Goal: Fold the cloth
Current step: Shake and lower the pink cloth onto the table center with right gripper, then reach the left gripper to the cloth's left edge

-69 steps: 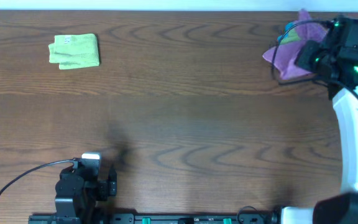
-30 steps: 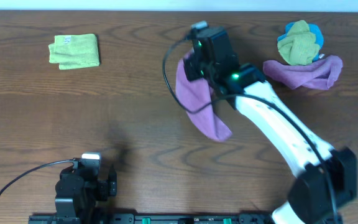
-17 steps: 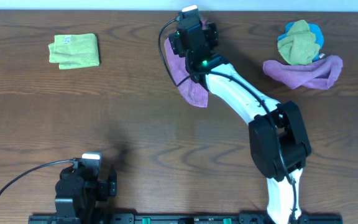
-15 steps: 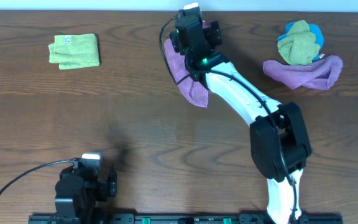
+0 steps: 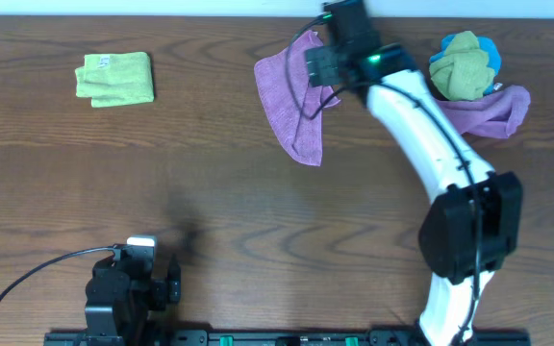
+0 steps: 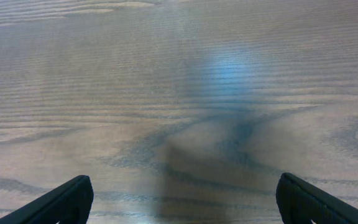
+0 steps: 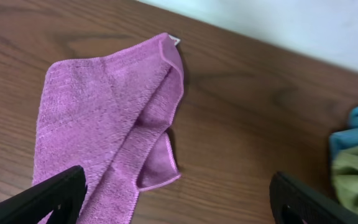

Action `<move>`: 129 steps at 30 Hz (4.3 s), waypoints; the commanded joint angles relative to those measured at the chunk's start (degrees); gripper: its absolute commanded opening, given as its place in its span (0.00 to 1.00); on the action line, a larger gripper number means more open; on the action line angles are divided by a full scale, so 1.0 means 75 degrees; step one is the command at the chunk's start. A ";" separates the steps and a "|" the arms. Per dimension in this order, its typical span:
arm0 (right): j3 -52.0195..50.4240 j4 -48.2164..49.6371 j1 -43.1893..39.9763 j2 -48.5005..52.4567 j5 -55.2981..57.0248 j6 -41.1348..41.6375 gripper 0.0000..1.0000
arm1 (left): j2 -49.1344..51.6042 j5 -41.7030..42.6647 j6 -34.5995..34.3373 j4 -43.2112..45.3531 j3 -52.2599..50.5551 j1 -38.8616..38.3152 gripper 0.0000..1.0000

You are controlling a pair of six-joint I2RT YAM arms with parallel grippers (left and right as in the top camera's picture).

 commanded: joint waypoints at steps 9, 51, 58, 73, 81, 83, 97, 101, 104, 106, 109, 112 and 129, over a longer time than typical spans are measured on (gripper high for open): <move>0.0017 -0.0154 -0.0679 0.1058 -0.2340 0.0000 0.86 | -0.0044 -0.0023 0.0189 -0.0391 -0.0111 -0.0026 0.95; 0.0032 -0.0408 0.0108 0.2049 -0.1722 0.0367 0.01 | -0.0044 -0.0023 0.0189 -0.0391 -0.0111 -0.0023 0.95; 0.0032 -0.1760 0.0242 0.0323 -0.1370 0.1317 0.01 | -0.0044 -0.0023 0.0189 -0.0391 -0.0111 -0.0026 0.95; 0.0015 -0.4849 0.0367 -0.0953 0.0294 0.3110 0.01 | -0.0044 -0.0020 0.0189 -0.0388 -0.0111 -0.0026 0.95; 0.0015 -0.6108 0.0195 -0.0953 0.0373 0.3943 0.53 | -0.0044 0.1495 -0.0423 0.0635 -0.0111 -0.0026 0.95; 0.0015 -0.6336 0.0166 -0.0953 0.0641 0.4234 0.62 | -0.0044 0.1979 -0.0702 0.0705 -0.0111 -0.0026 0.95; 0.0015 -0.6126 -0.1201 -0.0956 -0.1332 0.2387 0.66 | 0.2209 0.4966 -0.3847 0.2390 0.0868 -0.0047 0.96; 0.0015 -0.6161 -0.1926 -0.0956 -0.2535 0.1346 0.65 | 0.4427 0.5217 -0.3800 0.2136 0.2104 -0.0224 0.96; 0.0015 -0.6315 -0.2285 -0.0956 -0.3459 0.0425 0.67 | 0.6018 0.5461 -0.3506 0.2037 0.3232 -0.0752 0.96; 0.0015 -0.6414 -0.2419 -0.0956 -0.3774 0.0029 0.69 | 0.6784 0.5386 -0.3512 0.2133 0.3707 -0.1075 0.96; 0.0012 -0.6577 -0.2544 -0.0956 -0.4001 -0.0294 0.69 | 0.7621 0.5406 -0.4800 0.2806 0.3826 -0.1189 0.95; -0.0131 -0.6563 -0.2614 -0.0956 -0.4141 -0.0376 0.69 | 0.8268 0.5348 -0.6400 0.3491 0.3826 -0.1189 0.96; -0.4281 -0.3911 -0.2693 -0.0956 -0.5120 -0.0181 0.66 | 1.1342 0.5415 -0.9486 0.7379 0.3824 -0.2900 0.95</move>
